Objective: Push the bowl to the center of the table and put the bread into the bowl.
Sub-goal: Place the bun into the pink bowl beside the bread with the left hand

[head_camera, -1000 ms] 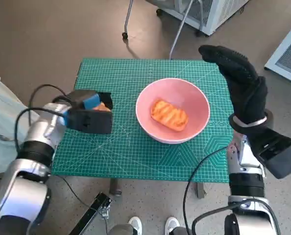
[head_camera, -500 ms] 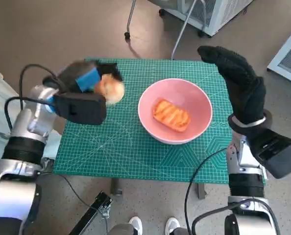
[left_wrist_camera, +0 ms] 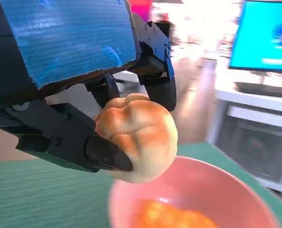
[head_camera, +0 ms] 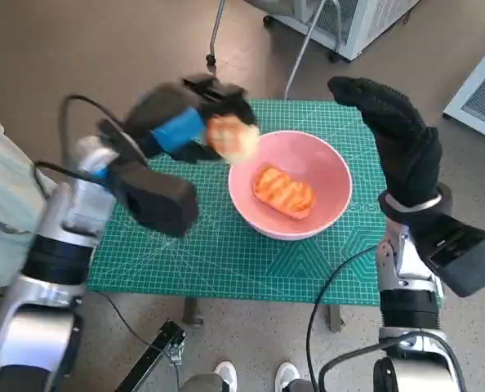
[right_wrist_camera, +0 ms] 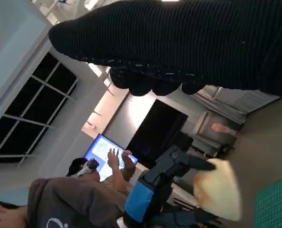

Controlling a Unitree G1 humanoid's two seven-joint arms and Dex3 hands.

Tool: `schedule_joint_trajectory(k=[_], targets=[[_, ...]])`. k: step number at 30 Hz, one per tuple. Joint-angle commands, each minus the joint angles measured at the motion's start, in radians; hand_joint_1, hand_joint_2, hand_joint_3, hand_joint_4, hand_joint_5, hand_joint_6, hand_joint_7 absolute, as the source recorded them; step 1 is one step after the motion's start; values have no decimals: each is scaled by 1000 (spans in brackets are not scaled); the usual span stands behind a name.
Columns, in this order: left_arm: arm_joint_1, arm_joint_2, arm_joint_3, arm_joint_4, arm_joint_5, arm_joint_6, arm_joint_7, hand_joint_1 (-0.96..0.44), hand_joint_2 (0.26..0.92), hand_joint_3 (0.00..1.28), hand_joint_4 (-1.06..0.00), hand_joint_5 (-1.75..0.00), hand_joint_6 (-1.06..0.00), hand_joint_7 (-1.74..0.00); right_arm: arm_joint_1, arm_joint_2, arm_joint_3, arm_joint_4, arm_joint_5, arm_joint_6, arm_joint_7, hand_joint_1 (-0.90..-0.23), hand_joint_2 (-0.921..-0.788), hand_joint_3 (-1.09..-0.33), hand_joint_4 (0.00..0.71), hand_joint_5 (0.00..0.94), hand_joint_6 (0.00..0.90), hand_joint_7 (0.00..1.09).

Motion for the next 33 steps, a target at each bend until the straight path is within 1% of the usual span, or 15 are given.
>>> schedule_joint_trajectory(k=[1, 2, 3, 4, 5, 6, 9, 12, 16, 25, 28, 29, 30, 33], targets=[[36, -15, -22, -54, -20, 48, -75, 0, 921, 294, -389, -1417, -412, -1445, 16, 3, 1, 17, -2, -1, 10, -685, -921, -730, 267, 6, -1, 930], [41, -15, -27, -62, -17, 56, -89, -16, 870, 297, -308, -1105, -311, -1207, 16, 2, 1, 17, -2, -2, 10, -685, -921, -730, 266, 6, -1, 930], [43, -15, -34, -71, -11, 67, -107, -26, 851, 270, -312, -798, -281, -989, 16, 2, 0, 19, -2, -3, 10, -684, -921, -730, 266, 6, -1, 931], [45, -14, -38, -78, -8, 75, -119, -33, 845, 248, -309, -660, -265, -896, 16, 1, 0, 20, -3, -4, 10, -684, -921, -730, 266, 6, -1, 931], [44, -14, -42, -84, -5, 85, -134, -42, 843, 201, -315, -441, -247, -751, 16, 1, -1, 21, -3, -5, 10, -683, -921, -731, 265, 6, -1, 931], [45, -14, -45, -89, -3, 93, -145, -53, 838, 163, -309, -290, -226, -649, 15, 0, -1, 23, -3, -6, 10, -682, -921, -731, 265, 6, -1, 930], [44, -11, -52, -98, 8, 114, -170, -73, 826, 111, -292, -103, -193, -519, 16, -1, -4, 26, -2, -9, 10, -680, -921, -730, 265, 6, -1, 929], [47, -11, -53, -105, 15, 122, -178, -88, 822, 89, -277, -36, -180, -469, 17, -2, -5, 24, -1, -10, 9, -678, -921, -730, 265, 6, -1, 928], [56, -14, -51, -115, 22, 140, -173, -103, 823, 75, -262, -9, -170, -441, 19, -2, -6, 24, -2, -12, 6, -677, -921, -727, 265, 6, -1, 925], [76, -16, -30, -100, 27, 93, -88, -210, 840, 57, -229, 0, -144, -414, 11, 3, -7, 35, -12, -22, -5, -669, -921, -728, 265, 6, -1, 914], [82, -22, -17, -99, 8, 92, -78, -264, 851, 53, -226, 0, -140, -415, 10, 6, -6, 39, -18, -29, -10, -672, -921, -728, 265, 6, -1, 912], [84, -24, -11, -99, 0, 89, -73, -294, 873, 53, -212, 0, -122, -420, 10, 7, -5, 39, -19, -30, -11, -674, -921, -728, 265, 6, -1, 912], [88, -29, 1, -98, -19, 83, -68, -306, 881, 43, -214, -5, -118, -437, 10, 7, -4, 37, -20, -31, -12, -675, -921, -728, 265, 6, -1, 912], [96, -37, 32, -92, -62, 66, -58, -339, 904, 35, -238, -20, -137, -467, 10, 8, -3, 33, -22, -32, -16, -677, -921, -728, 265, 6, -1, 912]])
